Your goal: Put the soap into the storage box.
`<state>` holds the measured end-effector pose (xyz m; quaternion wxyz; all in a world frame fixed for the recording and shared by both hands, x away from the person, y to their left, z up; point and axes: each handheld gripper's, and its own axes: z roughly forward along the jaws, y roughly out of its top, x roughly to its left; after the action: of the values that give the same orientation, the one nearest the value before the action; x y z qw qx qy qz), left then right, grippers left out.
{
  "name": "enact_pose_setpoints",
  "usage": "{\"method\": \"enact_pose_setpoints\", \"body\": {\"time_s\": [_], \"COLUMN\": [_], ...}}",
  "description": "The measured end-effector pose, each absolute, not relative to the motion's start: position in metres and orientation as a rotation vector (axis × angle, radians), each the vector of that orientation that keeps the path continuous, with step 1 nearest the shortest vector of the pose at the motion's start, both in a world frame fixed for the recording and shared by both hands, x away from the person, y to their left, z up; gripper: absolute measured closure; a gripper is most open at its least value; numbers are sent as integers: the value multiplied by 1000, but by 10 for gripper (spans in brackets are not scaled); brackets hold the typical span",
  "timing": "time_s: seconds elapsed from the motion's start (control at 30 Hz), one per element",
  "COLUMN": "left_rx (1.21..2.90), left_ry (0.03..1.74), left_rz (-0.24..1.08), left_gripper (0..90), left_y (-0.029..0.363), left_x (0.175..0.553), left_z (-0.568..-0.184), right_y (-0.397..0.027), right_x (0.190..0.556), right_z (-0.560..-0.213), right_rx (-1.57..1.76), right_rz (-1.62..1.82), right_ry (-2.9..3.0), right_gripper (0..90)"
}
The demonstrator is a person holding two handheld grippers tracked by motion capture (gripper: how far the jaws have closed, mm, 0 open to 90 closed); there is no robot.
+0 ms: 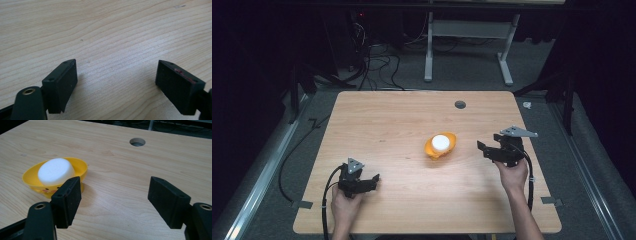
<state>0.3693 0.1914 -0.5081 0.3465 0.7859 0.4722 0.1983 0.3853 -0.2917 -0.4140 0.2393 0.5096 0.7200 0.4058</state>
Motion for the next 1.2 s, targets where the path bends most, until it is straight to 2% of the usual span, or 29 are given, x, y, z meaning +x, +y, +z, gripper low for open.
{"method": "enact_pose_setpoints", "body": {"time_s": [1.2], "left_rx": [2040], "left_ry": [1225], "left_rz": [515], "left_gripper": [184], "left_y": [191], "left_x": [369], "left_z": [-508], "right_y": [-321], "right_x": [360], "right_z": [-434], "right_rx": [1512], "right_rz": [1135], "right_ry": [1905], "right_gripper": [276]}}
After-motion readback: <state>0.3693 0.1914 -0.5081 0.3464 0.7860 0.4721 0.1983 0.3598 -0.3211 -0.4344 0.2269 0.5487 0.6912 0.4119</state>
